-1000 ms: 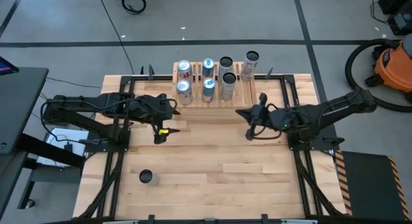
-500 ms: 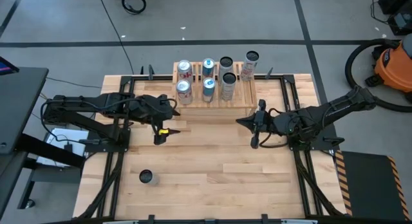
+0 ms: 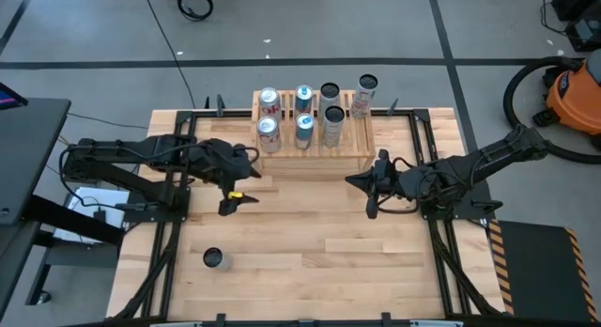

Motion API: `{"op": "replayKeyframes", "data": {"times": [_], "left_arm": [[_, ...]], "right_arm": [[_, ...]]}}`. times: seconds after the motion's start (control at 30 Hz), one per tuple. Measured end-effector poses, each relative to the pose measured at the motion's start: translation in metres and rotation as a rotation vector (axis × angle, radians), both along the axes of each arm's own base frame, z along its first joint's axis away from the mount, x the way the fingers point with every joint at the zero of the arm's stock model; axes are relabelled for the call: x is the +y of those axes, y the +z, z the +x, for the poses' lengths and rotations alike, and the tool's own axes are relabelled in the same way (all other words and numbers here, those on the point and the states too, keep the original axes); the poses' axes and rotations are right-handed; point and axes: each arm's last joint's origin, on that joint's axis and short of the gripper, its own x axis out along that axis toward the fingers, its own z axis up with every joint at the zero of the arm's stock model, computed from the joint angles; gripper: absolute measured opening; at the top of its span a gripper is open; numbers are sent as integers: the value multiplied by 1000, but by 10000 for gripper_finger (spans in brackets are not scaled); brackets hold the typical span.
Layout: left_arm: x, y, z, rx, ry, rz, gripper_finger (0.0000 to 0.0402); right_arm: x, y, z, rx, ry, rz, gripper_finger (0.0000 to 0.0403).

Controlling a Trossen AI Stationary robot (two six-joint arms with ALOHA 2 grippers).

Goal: Place canned beverage on shelf
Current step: Put the white-pink soda can aligned with the other white-pink soda can on the shelf

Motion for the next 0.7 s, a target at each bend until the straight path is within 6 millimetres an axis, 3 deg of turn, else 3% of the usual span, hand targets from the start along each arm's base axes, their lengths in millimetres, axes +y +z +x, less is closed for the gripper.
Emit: {"op": "replayKeyframes", "data": {"times": [0.4,0.7], "left_arm": [[-41,-6,-14,118,-70,-109,335],[-70,-15,-36,288,30,-210,335]], "right_arm": [[4,2,2,-32,77,130,7],[6,1,2,-30,126,216,7]]}}
